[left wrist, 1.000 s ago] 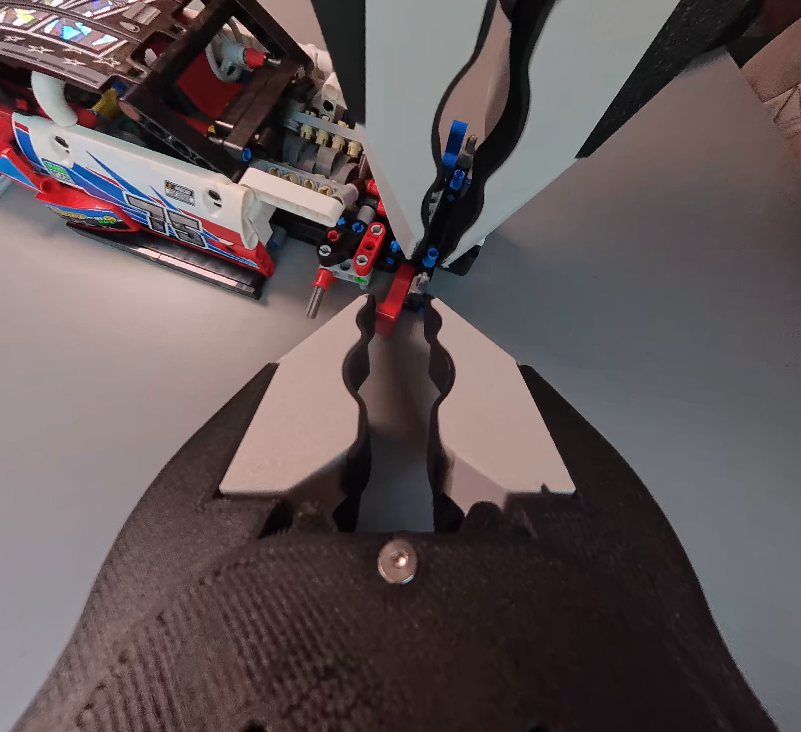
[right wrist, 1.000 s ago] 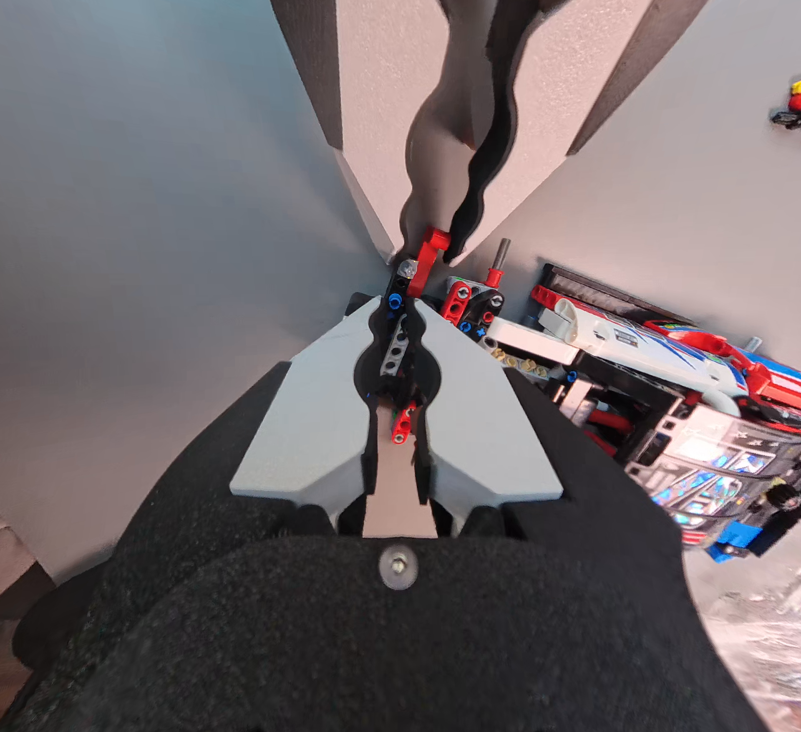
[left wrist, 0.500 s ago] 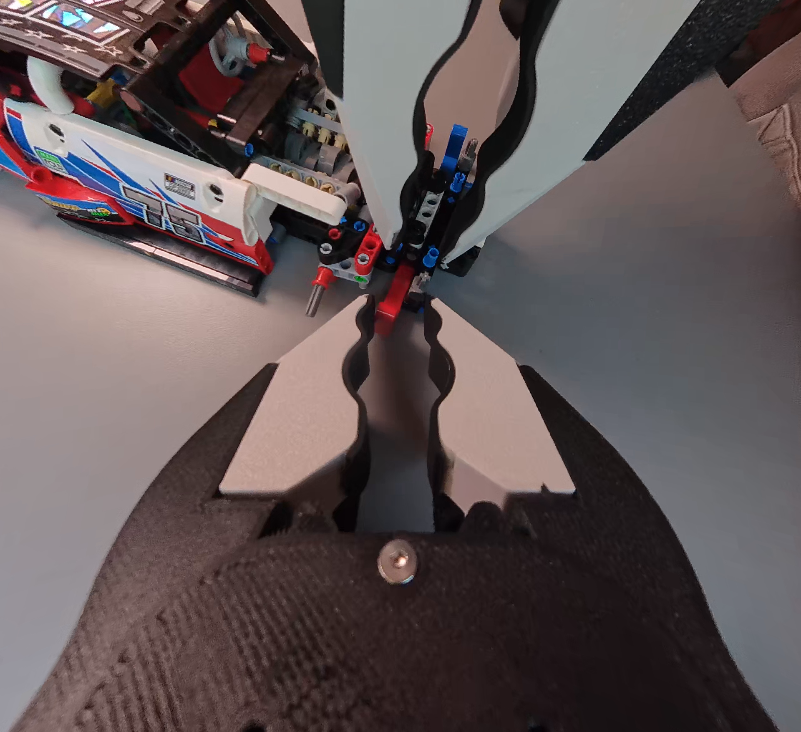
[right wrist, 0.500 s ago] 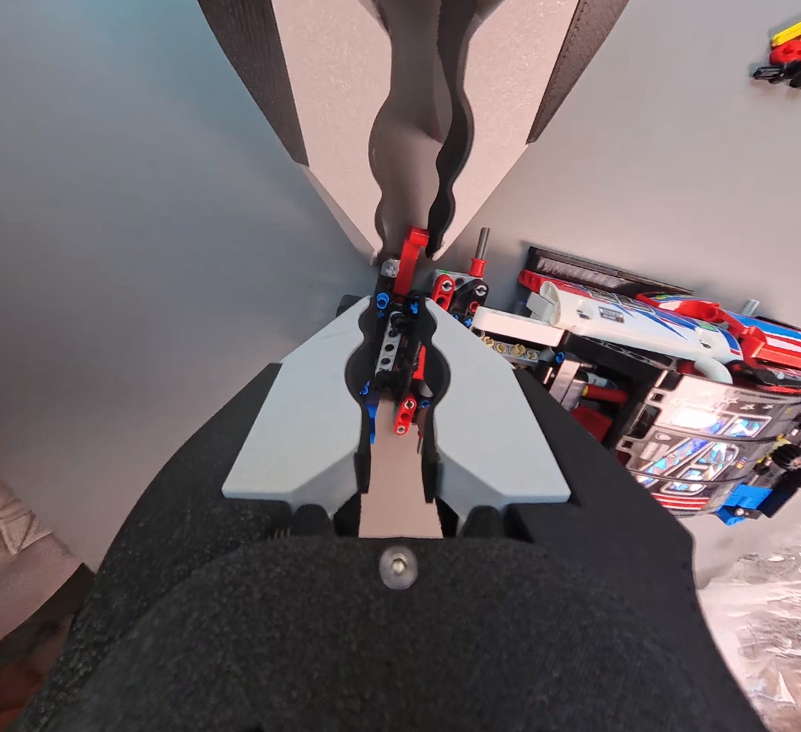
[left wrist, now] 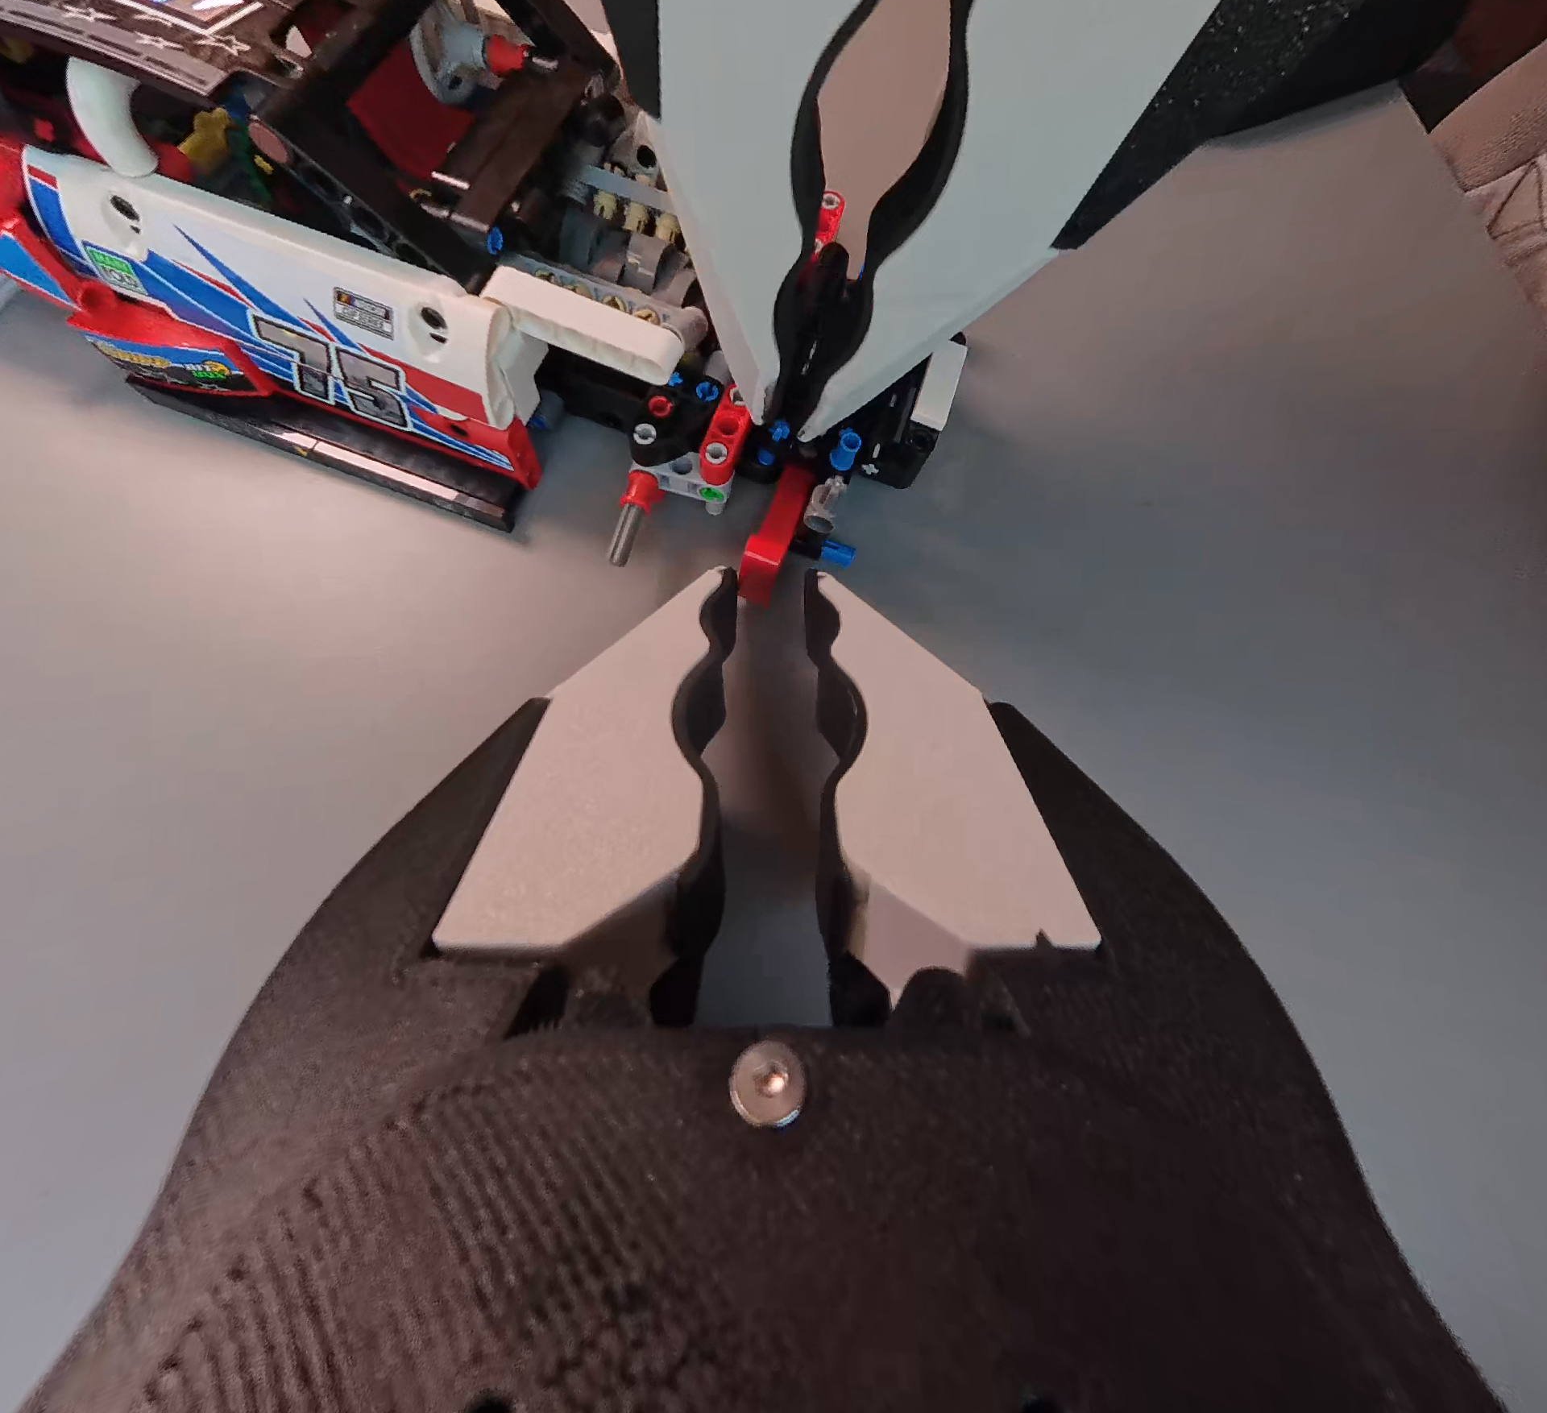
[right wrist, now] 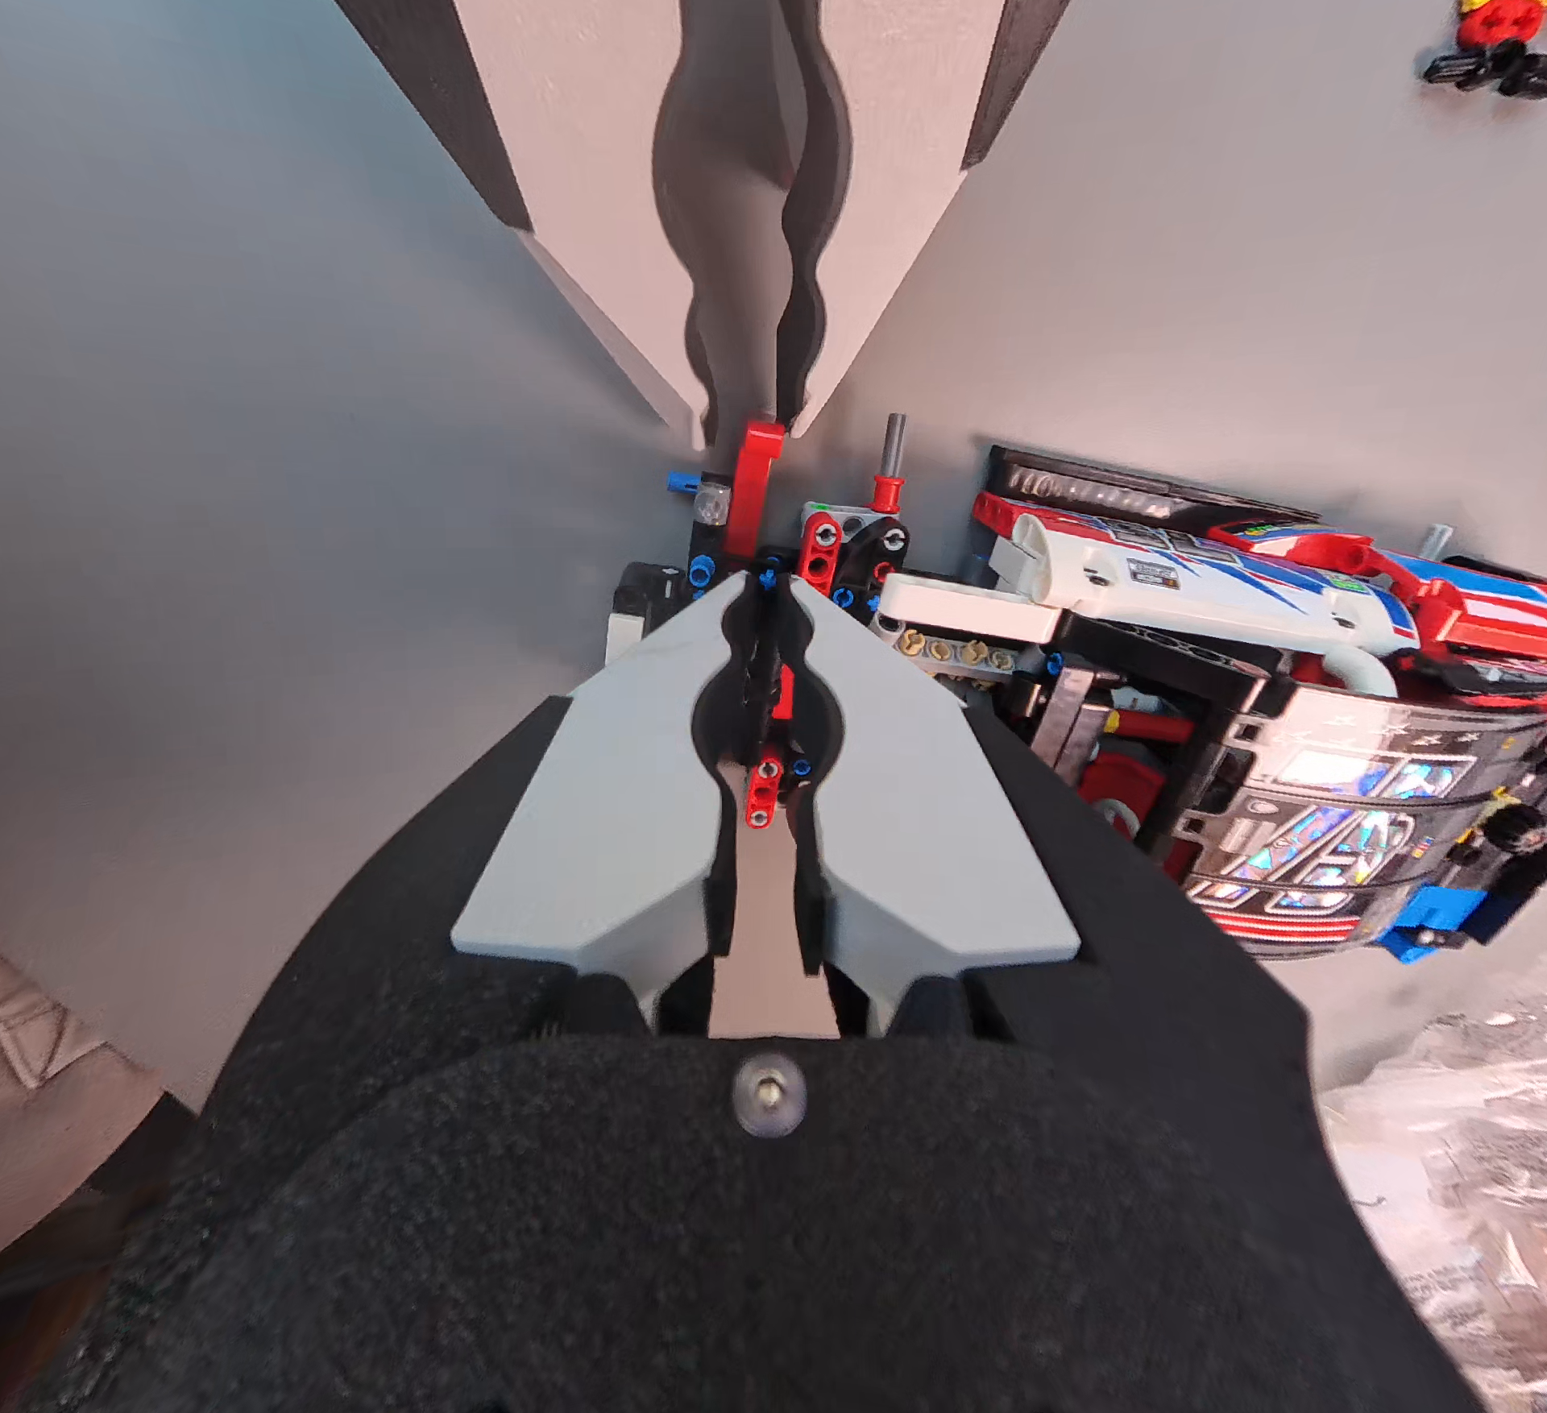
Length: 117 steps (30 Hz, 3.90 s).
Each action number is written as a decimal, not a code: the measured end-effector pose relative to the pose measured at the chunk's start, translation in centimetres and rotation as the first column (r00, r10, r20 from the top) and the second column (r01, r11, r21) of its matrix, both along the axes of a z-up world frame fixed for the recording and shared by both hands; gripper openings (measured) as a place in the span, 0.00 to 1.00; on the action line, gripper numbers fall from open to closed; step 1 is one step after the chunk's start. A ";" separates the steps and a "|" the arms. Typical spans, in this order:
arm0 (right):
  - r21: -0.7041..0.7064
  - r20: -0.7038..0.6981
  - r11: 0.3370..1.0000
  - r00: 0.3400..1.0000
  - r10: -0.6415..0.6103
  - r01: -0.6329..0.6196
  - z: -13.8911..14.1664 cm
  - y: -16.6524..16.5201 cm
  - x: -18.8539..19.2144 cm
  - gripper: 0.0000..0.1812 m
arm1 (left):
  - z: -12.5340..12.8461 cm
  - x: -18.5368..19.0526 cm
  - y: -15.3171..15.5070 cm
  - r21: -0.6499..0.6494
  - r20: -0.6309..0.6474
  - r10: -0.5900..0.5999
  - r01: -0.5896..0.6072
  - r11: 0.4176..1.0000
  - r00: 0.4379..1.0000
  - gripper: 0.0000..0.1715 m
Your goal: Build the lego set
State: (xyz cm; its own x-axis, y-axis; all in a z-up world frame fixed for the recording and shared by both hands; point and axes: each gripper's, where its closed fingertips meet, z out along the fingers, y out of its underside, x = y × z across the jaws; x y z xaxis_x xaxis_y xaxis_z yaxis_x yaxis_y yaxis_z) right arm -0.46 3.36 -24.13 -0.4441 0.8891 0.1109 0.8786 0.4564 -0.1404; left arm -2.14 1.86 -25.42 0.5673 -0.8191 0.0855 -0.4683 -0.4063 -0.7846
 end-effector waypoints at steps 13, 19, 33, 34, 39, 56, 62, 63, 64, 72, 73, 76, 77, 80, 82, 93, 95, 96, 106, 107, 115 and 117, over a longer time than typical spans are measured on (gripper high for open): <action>0.072 -0.004 0.990 0.993 0.118 -0.117 -0.4 0.0 0.2 0.00 | -0.2 0.1 0.1 0.025 -0.033 0.007 -0.006 1.000 0.999 0.04; 0.042 0.006 0.988 0.989 0.148 -0.148 -0.6 -0.1 0.1 0.00 | -0.2 0.1 0.1 0.012 -0.022 0.004 -0.004 1.000 1.000 0.04; -0.035 -0.130 0.996 0.989 0.074 -0.079 1.5 -1.7 0.7 0.09 | -0.1 0.2 0.3 0.027 -0.024 0.010 -0.010 1.000 1.000 0.05; -0.012 -0.108 0.997 0.992 0.072 -0.074 0.9 -1.6 0.8 0.12 | -0.1 0.2 0.3 0.034 -0.029 0.009 -0.008 0.999 1.000 0.05; 0.047 -0.054 0.999 0.998 0.022 -0.019 -0.6 -1.2 0.8 0.13 | -0.2 0.4 0.2 0.043 -0.044 0.006 -0.004 0.999 0.999 0.05; 0.183 -0.010 0.983 1.000 -0.013 0.015 -1.0 -0.3 2.0 0.06 | -0.1 0.4 0.3 0.028 -0.028 0.008 -0.007 1.000 1.000 0.06; 0.202 -0.005 0.979 1.000 -0.008 0.009 -1.1 0.0 1.6 0.06 | -0.2 0.4 0.2 0.031 -0.032 0.004 -0.003 1.000 0.999 0.06; 0.199 0.002 0.980 1.000 0.003 -0.004 -1.1 0.0 1.6 0.06 | -0.2 0.4 0.2 0.031 -0.032 0.003 -0.002 1.000 0.999 0.06; 0.190 0.007 0.982 1.000 0.005 -0.007 -1.1 0.0 1.6 0.06 | -0.2 0.4 0.2 0.032 -0.033 0.002 -0.001 1.000 0.999 0.05; 0.140 0.034 0.989 0.998 0.051 -0.056 -1.1 0.0 1.5 0.06 | -0.1 0.4 0.2 0.024 -0.025 0.007 -0.007 1.000 1.000 0.05; 0.131 0.030 0.990 0.998 0.051 -0.055 -1.1 0.0 1.4 0.06 | -0.1 0.5 0.2 0.022 -0.023 0.008 -0.007 1.000 1.000 0.05; 0.124 -0.012 0.992 0.999 0.038 -0.036 -1.1 0.0 1.4 0.06 | -0.2 0.5 0.2 0.031 -0.033 0.007 -0.006 1.000 0.999 0.05; 0.128 -0.044 0.991 0.998 0.038 -0.032 -1.0 0.0 1.3 0.06 | -0.2 0.5 0.2 0.033 -0.036 0.007 -0.006 0.999 0.999 0.06; 0.058 -0.126 0.998 0.992 -0.025 0.032 -0.4 -0.3 1.3 0.10 | -0.1 0.5 0.1 0.035 -0.036 0.010 -0.008 0.999 0.999 0.06; -0.020 -0.221 0.999 0.975 -0.035 0.031 1.3 -1.0 1.4 0.15 | -0.1 0.4 0.2 0.038 -0.038 0.017 -0.015 0.999 0.999 0.07; 0.004 -0.540 0.973 0.819 -0.194 0.233 1.3 2.1 6.8 0.18 | -0.4 1.6 1.2 0.133 -0.132 0.062 -0.045 0.990 0.989 0.06; 0.067 -0.579 0.977 0.805 -0.127 0.203 1.0 1.5 6.8 0.18 | -0.4 2.0 1.3 0.131 -0.138 0.079 -0.061 0.990 0.987 0.05; 0.109 -0.592 0.976 0.801 -0.090 0.190 0.9 1.3 6.8 0.15 | -0.4 2.1 1.3 0.127 -0.142 0.090 -0.072 0.989 0.986 0.05; 0.409 -0.539 0.912 0.816 0.209 0.037 0.0 0.2 7.9 0.14 | 0.4 6.0 0.7 0.062 -0.097 0.086 -0.080 0.995 0.992 0.04; 0.446 -0.522 0.895 0.819 0.238 0.025 -0.2 0.5 8.0 0.09 | 0.6 6.3 0.7 0.050 -0.082 0.093 -0.089 0.995 0.992 0.04; 0.364 -0.668 0.930 0.683 0.296 -0.047 5.4 0.6 9.9 0.09 | 6.2 8.7 0.7 0.202 0.090 0.086 -0.103 0.974 0.992 0.06; 0.312 -0.698 0.948 0.660 0.277 -0.066 6.9 1.0 10.5 0.09 | 7.9 9.3 0.8 0.290 0.116 0.052 -0.084 0.953 0.992 0.11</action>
